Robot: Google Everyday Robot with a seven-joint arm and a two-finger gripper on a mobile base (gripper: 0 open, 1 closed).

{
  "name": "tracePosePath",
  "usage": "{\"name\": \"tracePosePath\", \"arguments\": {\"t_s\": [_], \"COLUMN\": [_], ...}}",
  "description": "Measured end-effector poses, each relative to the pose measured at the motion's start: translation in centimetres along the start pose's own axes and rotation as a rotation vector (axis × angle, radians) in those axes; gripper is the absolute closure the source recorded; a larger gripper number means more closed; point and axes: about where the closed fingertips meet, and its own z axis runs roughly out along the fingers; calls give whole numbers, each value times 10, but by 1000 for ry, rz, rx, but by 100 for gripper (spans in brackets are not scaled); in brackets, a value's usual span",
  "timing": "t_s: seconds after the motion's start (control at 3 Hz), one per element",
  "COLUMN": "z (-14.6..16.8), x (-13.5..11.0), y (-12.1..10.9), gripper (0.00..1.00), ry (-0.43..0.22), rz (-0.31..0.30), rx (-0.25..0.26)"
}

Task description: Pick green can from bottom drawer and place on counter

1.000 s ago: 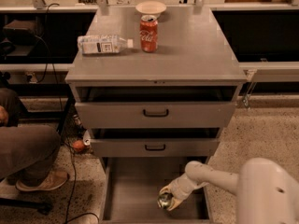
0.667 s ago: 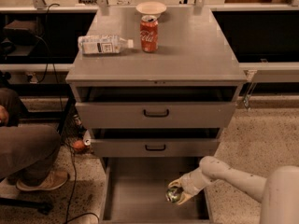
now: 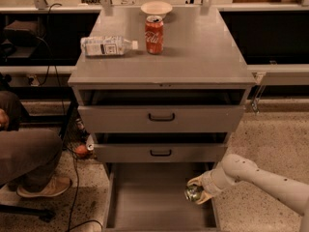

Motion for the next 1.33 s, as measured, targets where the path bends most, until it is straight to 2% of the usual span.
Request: {"name": "tracePosePath", "arguments": {"t_s": [0.33,0.67,1.0,1.33], "z": [-41,-116,-170,-192], "x": [-16,-30,-60,-76], "y": [4,3,10,20], "gripper": [100,100,100,100], "ry": [76,255,370,416], "rz": [-38,-76,-111,-145], "rx": [44,169,253,236]}}
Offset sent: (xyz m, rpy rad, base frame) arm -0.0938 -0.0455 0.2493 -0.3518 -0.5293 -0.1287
